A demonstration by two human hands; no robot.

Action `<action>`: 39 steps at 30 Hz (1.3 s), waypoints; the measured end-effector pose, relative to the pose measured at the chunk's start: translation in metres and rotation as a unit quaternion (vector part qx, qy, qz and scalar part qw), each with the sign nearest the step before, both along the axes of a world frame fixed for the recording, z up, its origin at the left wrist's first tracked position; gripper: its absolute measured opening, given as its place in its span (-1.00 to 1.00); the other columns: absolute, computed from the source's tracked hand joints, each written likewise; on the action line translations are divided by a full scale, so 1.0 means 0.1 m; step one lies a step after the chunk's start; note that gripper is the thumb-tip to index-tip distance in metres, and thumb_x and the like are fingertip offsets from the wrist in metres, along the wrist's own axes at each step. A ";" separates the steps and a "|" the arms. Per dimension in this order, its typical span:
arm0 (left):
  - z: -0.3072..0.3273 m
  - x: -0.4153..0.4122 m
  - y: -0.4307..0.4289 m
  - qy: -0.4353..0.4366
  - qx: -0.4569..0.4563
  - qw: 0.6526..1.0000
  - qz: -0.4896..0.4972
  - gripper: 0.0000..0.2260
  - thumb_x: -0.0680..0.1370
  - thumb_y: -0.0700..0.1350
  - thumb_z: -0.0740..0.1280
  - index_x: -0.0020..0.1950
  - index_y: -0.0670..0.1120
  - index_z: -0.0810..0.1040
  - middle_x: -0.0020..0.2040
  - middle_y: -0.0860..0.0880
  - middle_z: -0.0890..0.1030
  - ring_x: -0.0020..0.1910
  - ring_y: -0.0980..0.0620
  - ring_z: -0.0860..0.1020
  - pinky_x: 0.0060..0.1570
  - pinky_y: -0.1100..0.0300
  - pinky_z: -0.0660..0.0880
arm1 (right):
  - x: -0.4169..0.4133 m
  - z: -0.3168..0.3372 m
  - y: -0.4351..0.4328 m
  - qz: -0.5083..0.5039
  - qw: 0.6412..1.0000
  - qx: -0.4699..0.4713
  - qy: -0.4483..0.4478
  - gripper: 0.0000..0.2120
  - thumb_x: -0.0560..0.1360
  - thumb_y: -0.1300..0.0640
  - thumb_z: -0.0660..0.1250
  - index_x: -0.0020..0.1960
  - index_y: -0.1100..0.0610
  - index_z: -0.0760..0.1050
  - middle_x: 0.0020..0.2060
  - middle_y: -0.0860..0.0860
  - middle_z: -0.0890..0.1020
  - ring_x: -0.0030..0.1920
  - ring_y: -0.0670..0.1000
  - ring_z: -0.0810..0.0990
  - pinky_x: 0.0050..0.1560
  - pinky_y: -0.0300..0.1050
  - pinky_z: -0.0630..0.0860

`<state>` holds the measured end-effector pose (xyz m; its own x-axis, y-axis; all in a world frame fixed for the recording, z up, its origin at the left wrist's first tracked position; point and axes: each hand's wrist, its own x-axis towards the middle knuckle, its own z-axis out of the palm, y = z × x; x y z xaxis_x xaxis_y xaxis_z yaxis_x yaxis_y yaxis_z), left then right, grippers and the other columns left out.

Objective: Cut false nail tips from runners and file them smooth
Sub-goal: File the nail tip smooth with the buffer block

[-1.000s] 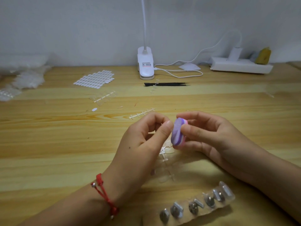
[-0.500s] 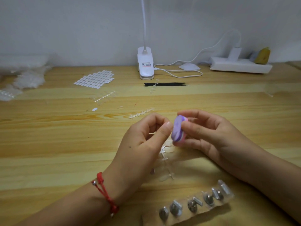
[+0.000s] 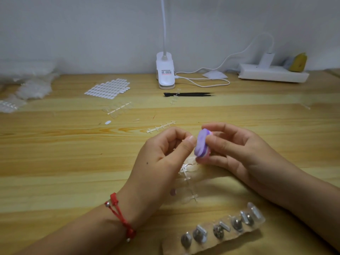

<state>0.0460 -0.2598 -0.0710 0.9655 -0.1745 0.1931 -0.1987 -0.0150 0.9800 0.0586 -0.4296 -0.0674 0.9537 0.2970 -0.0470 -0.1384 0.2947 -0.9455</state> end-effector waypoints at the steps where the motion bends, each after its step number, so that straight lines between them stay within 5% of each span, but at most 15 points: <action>1: 0.00 0.00 0.00 -0.002 0.002 1.000 0.003 -0.84 0.52 -0.06 0.35 -0.26 0.00 0.54 -0.53 0.14 0.32 -0.57 0.20 0.23 -0.60 0.40 0.21 | 0.01 0.00 -0.01 -0.009 1.000 0.015 0.006 -0.77 0.22 0.17 0.47 -0.11 0.13 0.69 -0.22 0.10 0.67 -0.23 0.04 0.69 -0.20 -0.15 0.62; 11: 0.00 0.01 0.00 0.002 0.003 1.000 0.008 -0.82 0.55 -0.12 0.31 -0.26 -0.04 0.53 -0.53 0.14 0.32 -0.57 0.19 0.22 -0.61 0.41 0.19 | 0.00 0.00 0.00 0.020 1.000 -0.011 -0.008 -0.77 0.24 0.18 0.55 -0.10 0.07 0.70 -0.19 0.08 0.68 -0.20 0.06 0.70 -0.20 -0.17 0.62; 23: 0.01 0.01 0.00 -0.005 0.007 1.000 0.015 -0.83 0.44 0.06 0.30 -0.21 -0.01 0.56 -0.50 0.11 0.35 -0.59 0.19 0.26 -0.63 0.38 0.23 | 0.00 -0.01 -0.02 -0.005 1.000 0.030 -0.001 -0.80 0.24 0.25 0.47 -0.15 0.09 0.70 -0.21 0.11 0.67 -0.24 0.06 0.69 -0.22 -0.14 0.63; 26: 0.01 0.01 0.01 -0.004 0.007 1.000 0.016 -0.85 0.50 0.00 0.30 -0.19 -0.05 0.55 -0.53 0.13 0.34 -0.60 0.18 0.24 -0.63 0.41 0.20 | -0.01 -0.02 -0.01 0.021 0.999 -0.015 -0.021 -0.79 0.25 0.25 0.49 -0.12 0.09 0.69 -0.19 0.09 0.67 -0.22 0.06 0.70 -0.22 -0.15 0.62; 30: 0.02 0.01 -0.01 0.020 -0.018 1.000 -0.008 -0.86 0.54 -0.09 0.32 -0.20 -0.07 0.50 -0.54 0.13 0.31 -0.61 0.15 0.21 -0.61 0.41 0.20 | 0.01 -0.02 -0.03 -0.011 0.999 0.037 -0.015 -0.82 0.28 0.22 0.46 -0.12 0.06 0.69 -0.20 0.09 0.67 -0.23 0.05 0.69 -0.17 -0.12 0.63; 34: 0.04 0.00 -0.01 0.030 -0.040 0.998 -0.022 -0.87 0.54 -0.12 0.26 -0.18 -0.12 0.47 -0.58 0.12 0.27 -0.65 0.17 0.19 -0.62 0.41 0.18 | -0.05 -0.02 0.01 0.022 0.992 -0.090 -0.089 -0.78 0.33 0.13 0.51 -0.04 -0.01 0.65 -0.08 0.03 0.68 -0.12 0.04 0.70 -0.12 -0.17 0.61; 39: 0.03 -0.01 -0.01 0.016 -0.033 0.999 -0.015 -0.87 0.54 -0.11 0.26 -0.19 -0.11 0.48 -0.59 0.09 0.27 -0.66 0.17 0.20 -0.62 0.40 0.18 | -0.02 -0.04 -0.01 -0.004 0.998 -0.033 -0.056 -0.68 0.26 0.18 0.54 0.01 0.07 0.69 -0.10 0.09 0.69 -0.12 0.05 0.70 -0.15 -0.16 0.62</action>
<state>0.0453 -0.2608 -0.0675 0.9662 -0.1909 0.1731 -0.1656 0.0544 0.9847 0.0567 -0.4311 -0.0717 0.9567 0.2883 0.0401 -0.0290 0.2314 -0.9724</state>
